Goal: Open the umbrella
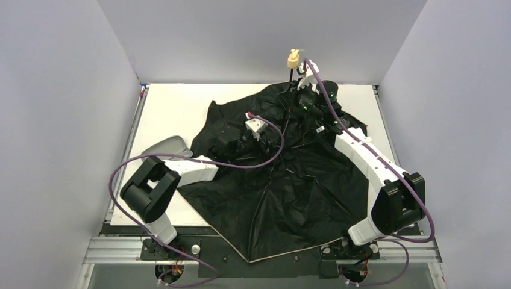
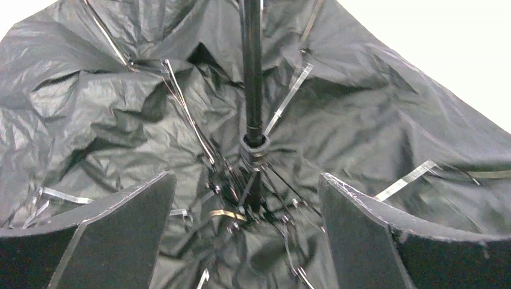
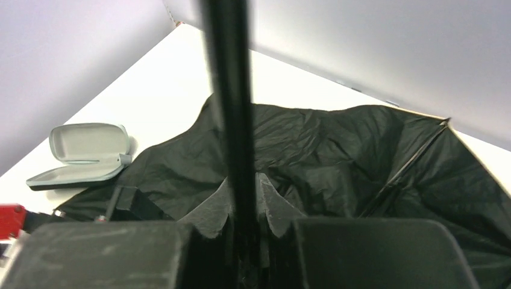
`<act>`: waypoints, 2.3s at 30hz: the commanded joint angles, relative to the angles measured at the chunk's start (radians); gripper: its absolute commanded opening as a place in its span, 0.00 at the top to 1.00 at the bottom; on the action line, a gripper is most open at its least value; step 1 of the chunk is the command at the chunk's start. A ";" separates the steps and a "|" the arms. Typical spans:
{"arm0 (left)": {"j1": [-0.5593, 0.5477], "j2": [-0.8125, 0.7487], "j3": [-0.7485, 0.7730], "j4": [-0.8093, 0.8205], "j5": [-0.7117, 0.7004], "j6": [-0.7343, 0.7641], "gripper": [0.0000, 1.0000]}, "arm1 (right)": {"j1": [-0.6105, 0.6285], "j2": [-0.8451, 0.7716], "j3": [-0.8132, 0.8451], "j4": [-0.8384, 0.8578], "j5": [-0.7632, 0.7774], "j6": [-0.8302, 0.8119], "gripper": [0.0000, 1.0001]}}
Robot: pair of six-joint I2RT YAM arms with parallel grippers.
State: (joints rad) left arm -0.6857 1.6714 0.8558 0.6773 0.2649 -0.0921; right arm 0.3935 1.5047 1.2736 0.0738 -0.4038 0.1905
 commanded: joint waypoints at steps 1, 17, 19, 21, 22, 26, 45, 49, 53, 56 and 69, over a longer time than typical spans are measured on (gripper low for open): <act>-0.028 0.076 0.068 0.161 -0.074 0.026 0.17 | 0.004 -0.009 0.035 0.057 0.032 0.029 1.00; -0.040 0.222 0.264 0.138 -0.048 -0.017 0.61 | 0.006 -0.062 0.032 0.038 0.021 -0.001 1.00; -0.036 0.237 0.276 0.104 -0.057 -0.032 0.71 | 0.007 -0.067 0.039 0.039 0.023 0.001 1.00; -0.035 0.245 0.270 0.081 -0.040 -0.026 0.73 | 0.007 -0.071 0.052 0.036 0.026 0.001 1.00; -0.036 0.245 0.264 0.077 -0.032 -0.024 0.72 | 0.007 -0.072 0.064 0.034 0.027 0.000 1.00; -0.032 0.247 0.221 0.039 -0.046 -0.030 0.68 | 0.005 -0.084 0.103 0.030 0.032 -0.013 1.00; -0.030 0.313 0.240 -0.218 -0.105 -0.016 0.53 | -0.002 -0.154 0.231 0.004 0.050 0.048 1.00; -0.030 0.308 0.224 -0.228 -0.111 -0.016 0.49 | -0.002 -0.167 0.270 -0.006 0.058 0.066 1.00; -0.030 0.305 0.218 -0.242 -0.113 -0.020 0.50 | -0.002 -0.184 0.292 -0.017 0.067 0.088 1.00; -0.031 0.299 0.210 -0.245 -0.110 -0.016 0.50 | 0.000 -0.203 0.294 -0.023 0.070 0.101 1.00; -0.057 0.229 0.175 -0.147 -0.038 0.073 0.79 | 0.012 -0.275 0.285 -0.056 0.070 0.115 1.00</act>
State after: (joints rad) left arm -0.7559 1.8755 1.1072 0.7177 0.2672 -0.1219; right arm 0.3946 1.4014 1.4269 -0.1802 -0.3054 0.2089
